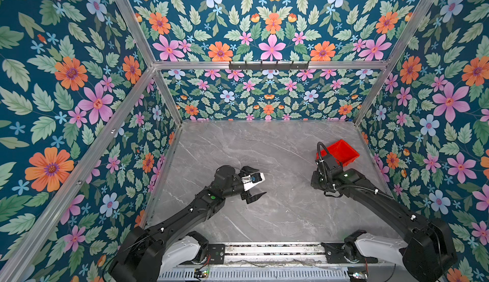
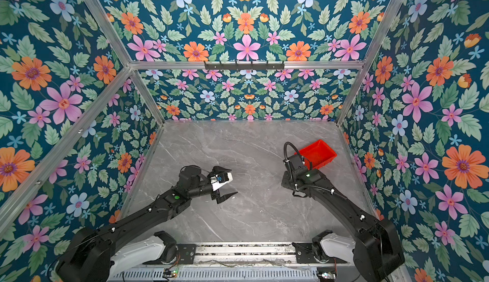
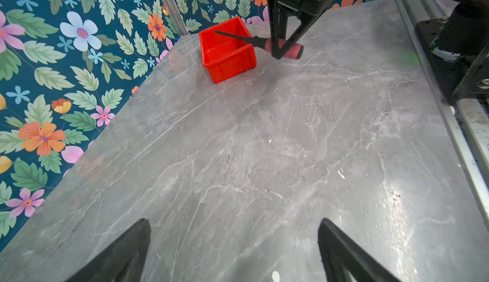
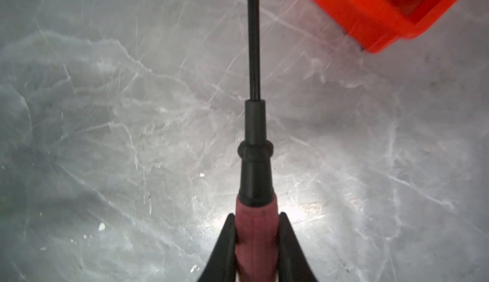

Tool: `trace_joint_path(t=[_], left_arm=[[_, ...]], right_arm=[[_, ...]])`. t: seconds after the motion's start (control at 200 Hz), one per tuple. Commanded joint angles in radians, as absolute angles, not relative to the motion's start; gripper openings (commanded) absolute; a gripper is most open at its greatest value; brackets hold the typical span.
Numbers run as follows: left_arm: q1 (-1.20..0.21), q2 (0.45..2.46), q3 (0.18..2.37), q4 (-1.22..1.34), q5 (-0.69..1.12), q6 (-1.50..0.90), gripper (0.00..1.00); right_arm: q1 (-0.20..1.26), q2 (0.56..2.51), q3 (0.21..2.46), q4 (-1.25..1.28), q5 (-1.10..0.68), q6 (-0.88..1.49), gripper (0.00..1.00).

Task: Put the screwdriver in the bin
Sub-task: Place the screwdriver into the bin.

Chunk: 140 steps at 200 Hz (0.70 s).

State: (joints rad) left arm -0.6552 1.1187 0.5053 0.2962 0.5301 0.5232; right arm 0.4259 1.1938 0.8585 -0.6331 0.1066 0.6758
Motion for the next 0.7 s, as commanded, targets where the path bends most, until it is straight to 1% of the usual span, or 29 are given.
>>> trace_joint_path(t=[0.0,0.375,0.51,0.695], left_arm=[[-0.695,1.162,0.527,0.43,0.442,0.438,1.0],[-0.888,1.382,0.612,0.654,0.264,0.308,1.0],[-0.918,1.445,0.665,0.663,0.218,0.293,1.0],[-0.931,1.522,0.768,0.581,0.178,0.278,1.0]], right_arm=[[0.369,1.197,0.883,-0.615,0.104,0.653,0.0],[0.181,1.251,0.944,-0.568,0.11,0.663,0.0],[0.12,1.295,0.968,-0.542,0.089,0.667,0.0],[0.053,1.368,1.013,-0.526,0.074,0.682,0.0]])
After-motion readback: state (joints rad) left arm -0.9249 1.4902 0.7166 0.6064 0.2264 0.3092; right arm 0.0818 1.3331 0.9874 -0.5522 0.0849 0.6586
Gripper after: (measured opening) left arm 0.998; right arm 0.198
